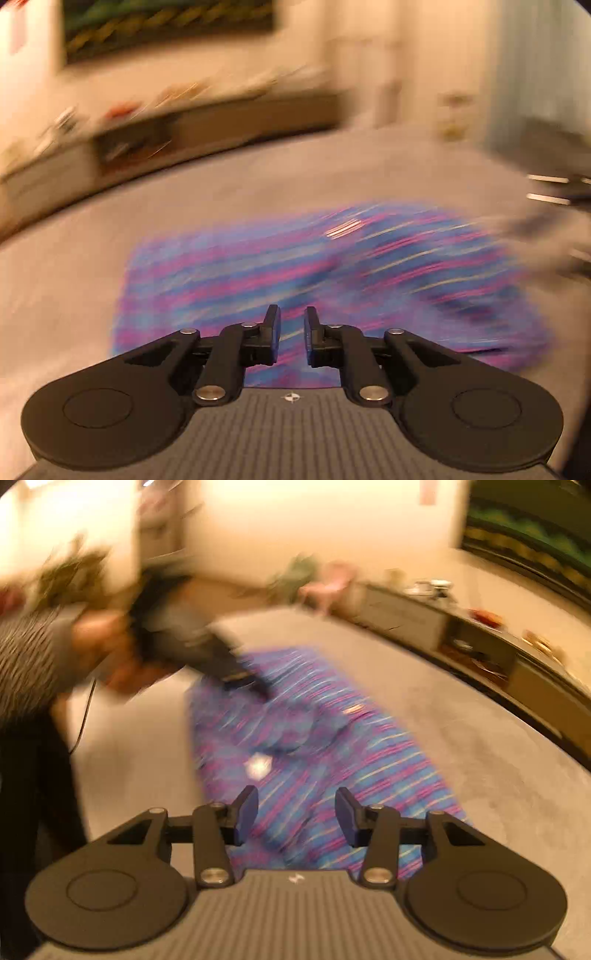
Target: Fold clothes
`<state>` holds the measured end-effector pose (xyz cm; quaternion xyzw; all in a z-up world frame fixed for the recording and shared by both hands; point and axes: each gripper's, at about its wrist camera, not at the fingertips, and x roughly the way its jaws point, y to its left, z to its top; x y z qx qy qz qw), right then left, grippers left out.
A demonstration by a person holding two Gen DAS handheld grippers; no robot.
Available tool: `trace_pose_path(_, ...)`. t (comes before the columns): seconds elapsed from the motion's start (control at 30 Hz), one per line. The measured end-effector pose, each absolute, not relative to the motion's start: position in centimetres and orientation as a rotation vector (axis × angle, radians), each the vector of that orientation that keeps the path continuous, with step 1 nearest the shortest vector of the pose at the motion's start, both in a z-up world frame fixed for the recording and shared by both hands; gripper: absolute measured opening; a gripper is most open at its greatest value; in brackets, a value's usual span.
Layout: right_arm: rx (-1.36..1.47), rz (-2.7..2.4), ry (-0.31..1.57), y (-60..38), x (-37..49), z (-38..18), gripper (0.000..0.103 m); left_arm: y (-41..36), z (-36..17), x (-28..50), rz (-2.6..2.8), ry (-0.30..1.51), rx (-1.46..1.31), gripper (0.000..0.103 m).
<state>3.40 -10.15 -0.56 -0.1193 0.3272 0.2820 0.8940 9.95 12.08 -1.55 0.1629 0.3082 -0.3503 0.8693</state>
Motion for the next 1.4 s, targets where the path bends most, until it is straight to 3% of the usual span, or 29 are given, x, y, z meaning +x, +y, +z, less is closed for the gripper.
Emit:
trace_pose_path(0.03, -0.225, 0.525, 0.687, -11.0, 4.1, -1.0, 0.045, 11.6, -0.8, 8.9, -0.795, 0.611, 0.358, 0.036)
trace_pose_path(0.07, -0.201, 0.479, 0.701, -11.7, 4.7, -1.6, 0.045, 11.1, -0.9, 8.0, -0.83, 0.592, 0.396, 0.042)
trace_pose_path(0.23, -0.081, 0.357, 0.752, -14.3, 6.3, -4.9, 0.045, 9.5, -2.4, 4.5, -0.976, 0.543, 0.494, 0.047)
trace_pose_path(0.27, -0.062, 0.346, 0.754, -14.6, 6.2, -5.4, 0.045, 9.1, -2.2, 3.7, -1.03, 0.527, 0.491, 0.053)
trace_pose_path(0.33, -0.032, 0.328, 0.76, -15.2, 6.0, -6.3, 0.045, 7.6, -2.8, 2.0, -1.052, 0.504, 0.56, 0.079)
trace_pose_path(0.37, -0.018, 0.326, 0.759, -15.3, 6.0, -6.4, 0.045, 6.8, -3.6, 1.6, -1.042, 0.508, 0.602, 0.081)
trace_pose_path(0.47, 0.004, 0.349, 0.742, -15.3, 5.9, -6.1, 0.045, 5.4, -6.4, 2.3, -1.007, 0.589, 0.647, 0.074)
trace_pose_path(0.53, 0.007, 0.361, 0.744, -15.2, 5.9, -6.2, 0.045, 5.7, -6.2, 3.1, -0.984, 0.621, 0.597, 0.038)
trace_pose_path(0.73, 0.016, 0.397, 0.75, -14.8, 6.0, -6.4, 0.045, 8.4, -3.4, 4.6, -0.944, 0.665, 0.375, 0.034)
trace_pose_path(1.07, -0.078, 0.442, 0.767, -13.0, 4.7, -6.7, 0.045, 6.3, -5.0, 4.5, -0.882, 0.68, 0.369, 0.035)
trace_pose_path(1.1, -0.097, 0.442, 0.77, -12.8, 4.5, -6.7, 0.045, 6.2, -5.2, 4.7, -0.875, 0.686, 0.363, 0.033)
trace_pose_path(1.13, -0.117, 0.443, 0.771, -12.7, 4.3, -6.7, 0.045, 6.1, -5.2, 4.7, -0.866, 0.688, 0.363, 0.022)
trace_pose_path(1.2, -0.14, 0.45, 0.768, -12.8, 4.0, -6.6, 0.046, 6.0, -5.0, 4.4, -0.845, 0.679, 0.369, 0.011)
trace_pose_path(1.4, -0.167, 0.453, 0.79, -13.5, 3.6, -6.4, 0.048, 8.0, -3.2, 3.6, -0.802, 0.64, 0.325, 0.003)
